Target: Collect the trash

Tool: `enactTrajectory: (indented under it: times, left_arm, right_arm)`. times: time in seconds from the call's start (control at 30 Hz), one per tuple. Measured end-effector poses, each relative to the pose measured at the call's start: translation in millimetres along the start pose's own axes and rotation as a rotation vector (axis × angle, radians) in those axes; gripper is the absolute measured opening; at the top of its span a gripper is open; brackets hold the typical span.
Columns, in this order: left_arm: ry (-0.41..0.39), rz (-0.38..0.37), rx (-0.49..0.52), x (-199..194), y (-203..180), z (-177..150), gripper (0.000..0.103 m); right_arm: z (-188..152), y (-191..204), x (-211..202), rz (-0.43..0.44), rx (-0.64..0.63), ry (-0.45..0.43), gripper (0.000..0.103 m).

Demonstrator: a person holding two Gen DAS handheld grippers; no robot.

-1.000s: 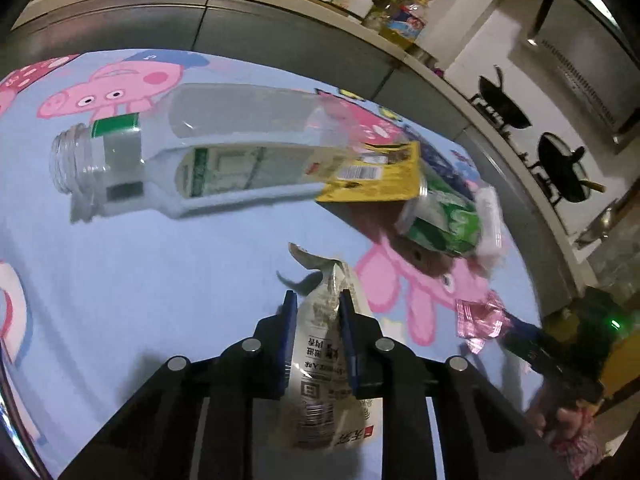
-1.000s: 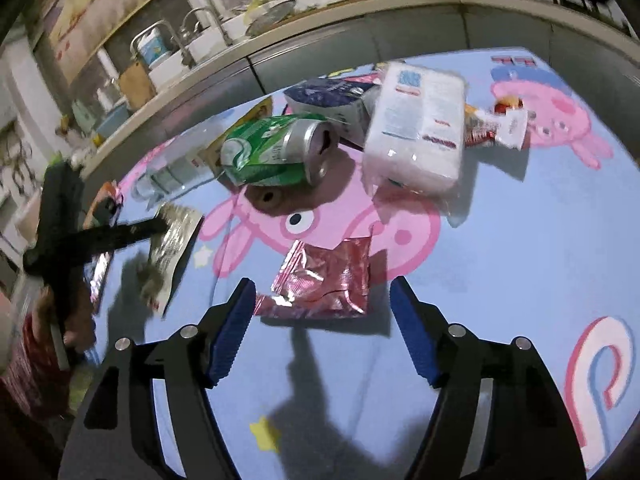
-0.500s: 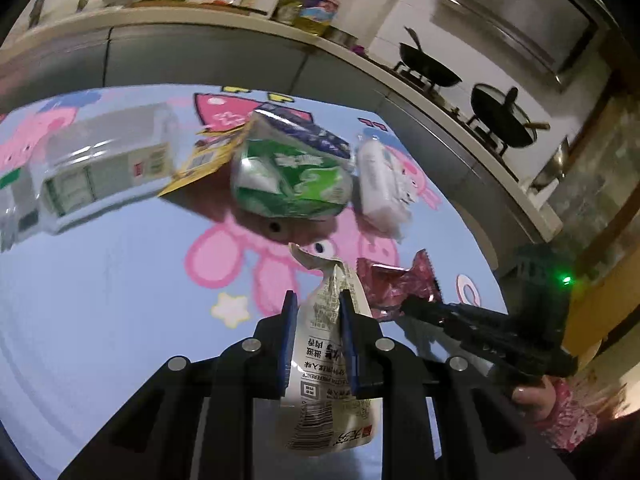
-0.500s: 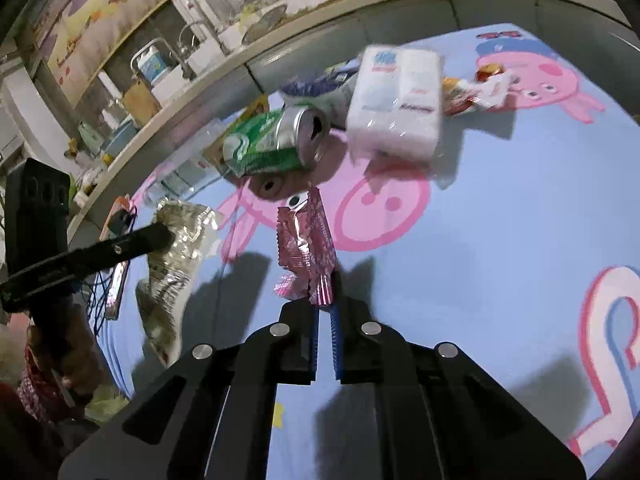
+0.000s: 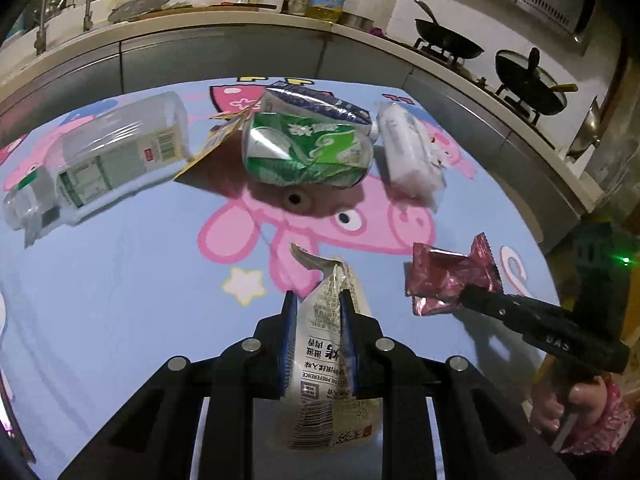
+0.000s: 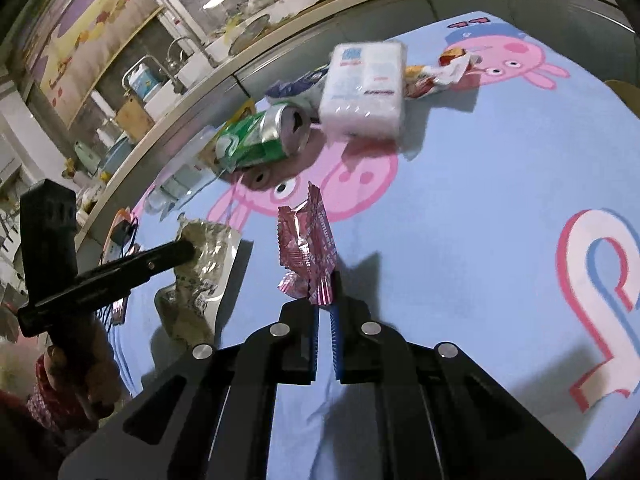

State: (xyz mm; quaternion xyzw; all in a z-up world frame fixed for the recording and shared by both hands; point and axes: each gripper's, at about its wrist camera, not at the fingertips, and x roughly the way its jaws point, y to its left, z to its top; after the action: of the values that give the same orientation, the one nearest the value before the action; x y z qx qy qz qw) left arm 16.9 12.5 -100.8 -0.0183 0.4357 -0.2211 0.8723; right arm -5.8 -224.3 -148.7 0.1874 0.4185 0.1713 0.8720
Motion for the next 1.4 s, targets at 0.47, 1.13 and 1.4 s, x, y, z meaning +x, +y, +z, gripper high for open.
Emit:
enactTrajectory:
  times: [0.47, 1.13, 1.4]
  left_arm:
    - [-0.001, 0.072, 0.001, 5, 9, -10, 0.021]
    - [0.003, 0.133, 0.006, 7, 9, -12, 0.029]
    - [0.018, 0.156, 0.006, 10, 9, -12, 0.045]
  right_arm:
    - [-11, 22, 9, -0.079, -0.096, 0.021, 0.032]
    - [-10, 28, 7, -0.114, -0.137, -0.017, 0.064]
    - [2, 39, 19, -0.129, -0.208, -0.018, 0.068]
